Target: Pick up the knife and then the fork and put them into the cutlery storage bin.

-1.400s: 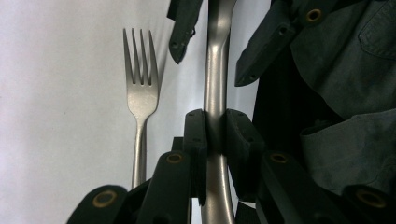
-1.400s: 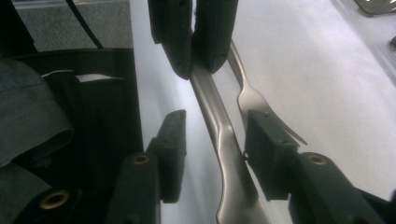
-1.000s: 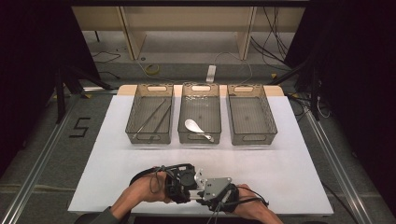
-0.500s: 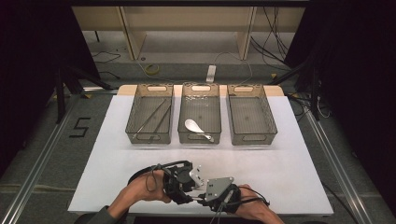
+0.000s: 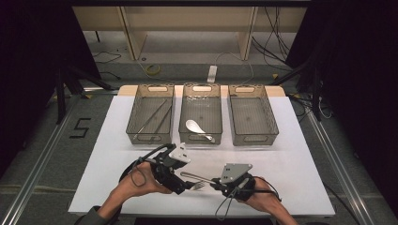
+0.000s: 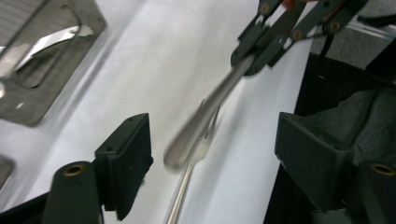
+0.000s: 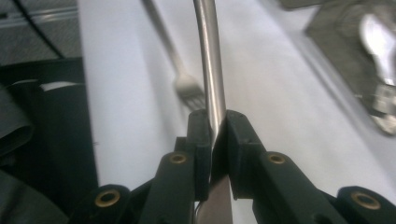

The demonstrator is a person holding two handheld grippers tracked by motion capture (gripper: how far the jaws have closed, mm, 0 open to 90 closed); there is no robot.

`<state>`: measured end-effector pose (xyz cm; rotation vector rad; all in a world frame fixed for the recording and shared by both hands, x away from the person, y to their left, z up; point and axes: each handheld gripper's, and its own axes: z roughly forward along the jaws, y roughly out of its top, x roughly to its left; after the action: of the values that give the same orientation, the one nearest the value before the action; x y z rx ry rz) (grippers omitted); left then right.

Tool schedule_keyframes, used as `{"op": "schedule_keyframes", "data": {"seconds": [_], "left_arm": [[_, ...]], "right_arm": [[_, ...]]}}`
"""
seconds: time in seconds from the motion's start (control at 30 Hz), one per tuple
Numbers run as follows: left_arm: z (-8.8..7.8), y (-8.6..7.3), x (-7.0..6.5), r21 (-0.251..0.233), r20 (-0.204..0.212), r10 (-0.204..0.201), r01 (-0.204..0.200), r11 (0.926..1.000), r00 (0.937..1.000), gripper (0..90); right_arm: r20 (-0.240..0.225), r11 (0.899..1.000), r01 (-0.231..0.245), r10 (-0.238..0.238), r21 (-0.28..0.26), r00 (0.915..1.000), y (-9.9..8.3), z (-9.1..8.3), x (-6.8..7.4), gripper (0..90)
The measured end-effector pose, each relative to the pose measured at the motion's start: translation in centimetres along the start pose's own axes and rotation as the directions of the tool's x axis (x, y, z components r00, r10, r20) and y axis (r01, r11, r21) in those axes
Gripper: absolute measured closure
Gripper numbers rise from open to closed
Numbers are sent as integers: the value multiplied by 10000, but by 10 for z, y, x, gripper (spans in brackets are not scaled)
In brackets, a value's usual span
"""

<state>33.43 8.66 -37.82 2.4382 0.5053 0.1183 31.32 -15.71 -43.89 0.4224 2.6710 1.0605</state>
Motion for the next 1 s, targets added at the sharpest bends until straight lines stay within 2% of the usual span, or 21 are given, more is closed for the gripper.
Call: {"op": "schedule_keyframes", "data": {"seconds": [0.17, 0.33, 0.47, 0.63, 0.73, 0.87, 0.93, 1.0], "left_arm": [[-1, -13, 10, -615, -262, -546, 529, 9967, 9982, 233], [5, -32, 21, -579, -565, -1092, 1060, 9927, 9924, 224], [6, -45, 26, -881, -876, -1559, 1482, 9850, 9839, 224], [8, -55, 32, -997, -929, -1879, 1786, 9788, 9778, 209], [7, -58, 33, -1151, -970, -1887, 1774, 9774, 9772, 200], [5, -63, 34, -1659, -1060, -2157, 1966, 9663, 9707, 194], [4, -67, 35, -1850, -945, -2352, 2151, 9589, 9673, 191], [5, -69, 36, -1889, -872, -2467, 2271, 9554, 9652, 186]], "right_arm": [[599, 9974, -680, 694, -243, 9958, -2, -13, -19, 818], [1228, 9880, -1455, 1509, -515, 9809, -4, -27, -41, 818], [1395, 9754, -1951, 2084, -1029, 9680, -4, -39, -61, 818], [1817, 9570, -2589, 2798, -1308, 9427, -1, -46, -87, 818], [2054, 9477, -2878, 3116, -1380, 9277, 0, -48, -102, 818], [2333, 9343, -3212, 3505, -1547, 9070, 4, -52, -120, 818], [2452, 9294, -3341, 3643, -1567, 8984, 7, -54, -129, 817], [2541, 9235, -3482, 3797, -1612, 8895, 9, -56, -137, 817]]}}
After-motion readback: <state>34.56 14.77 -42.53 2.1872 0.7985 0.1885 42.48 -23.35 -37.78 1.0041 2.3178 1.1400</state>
